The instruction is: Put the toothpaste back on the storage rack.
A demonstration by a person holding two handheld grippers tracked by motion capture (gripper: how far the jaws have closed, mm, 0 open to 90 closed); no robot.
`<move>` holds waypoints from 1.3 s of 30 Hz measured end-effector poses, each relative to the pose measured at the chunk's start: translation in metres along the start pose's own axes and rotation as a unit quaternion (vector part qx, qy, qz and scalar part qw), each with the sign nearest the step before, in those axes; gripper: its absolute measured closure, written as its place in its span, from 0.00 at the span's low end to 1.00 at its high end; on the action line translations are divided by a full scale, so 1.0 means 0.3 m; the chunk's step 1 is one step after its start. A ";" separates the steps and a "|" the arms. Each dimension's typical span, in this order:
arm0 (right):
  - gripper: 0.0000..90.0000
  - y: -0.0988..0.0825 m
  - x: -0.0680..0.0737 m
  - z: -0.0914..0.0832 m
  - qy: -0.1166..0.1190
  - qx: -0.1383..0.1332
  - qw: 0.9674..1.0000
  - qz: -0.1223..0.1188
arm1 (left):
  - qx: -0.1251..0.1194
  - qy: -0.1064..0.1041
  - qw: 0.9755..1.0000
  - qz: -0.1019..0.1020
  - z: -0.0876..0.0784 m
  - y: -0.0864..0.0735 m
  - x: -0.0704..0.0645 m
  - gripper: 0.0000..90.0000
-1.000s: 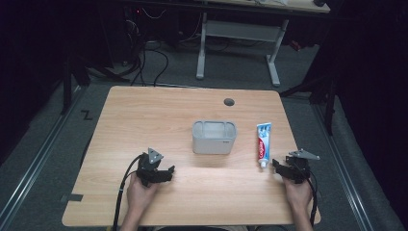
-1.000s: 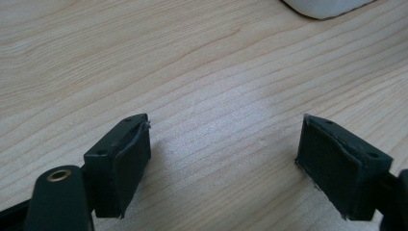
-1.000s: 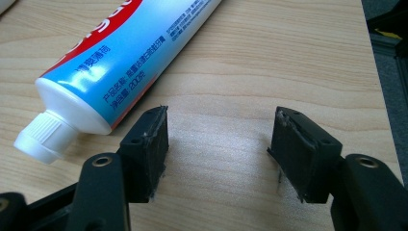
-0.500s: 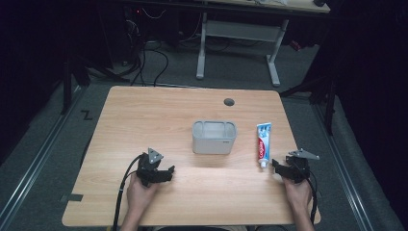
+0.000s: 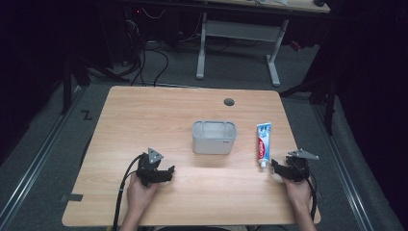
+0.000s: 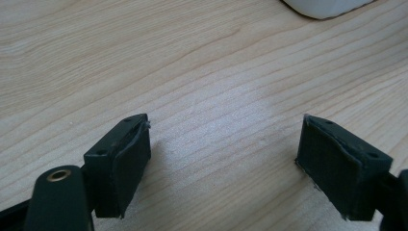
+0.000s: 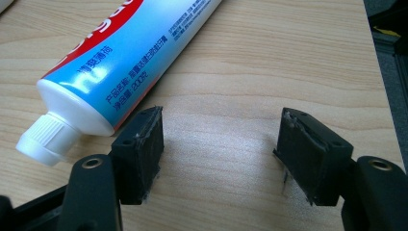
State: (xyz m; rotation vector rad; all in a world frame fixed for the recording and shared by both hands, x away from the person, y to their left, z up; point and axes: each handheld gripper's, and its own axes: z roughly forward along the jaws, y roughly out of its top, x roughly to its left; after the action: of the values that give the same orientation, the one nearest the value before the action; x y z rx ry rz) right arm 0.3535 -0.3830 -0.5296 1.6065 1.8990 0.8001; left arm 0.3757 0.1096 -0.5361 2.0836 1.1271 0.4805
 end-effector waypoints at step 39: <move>0.46 0.025 0.060 -0.095 0.034 -0.057 0.998 -0.013 | 0.000 0.000 1.000 -0.001 0.000 0.000 0.000 0.22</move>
State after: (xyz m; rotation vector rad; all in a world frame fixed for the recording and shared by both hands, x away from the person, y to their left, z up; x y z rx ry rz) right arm 0.3352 -0.3673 -0.5048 1.4994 1.8817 0.9451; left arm 0.3757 0.1095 -0.5362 2.0828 1.1279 0.4797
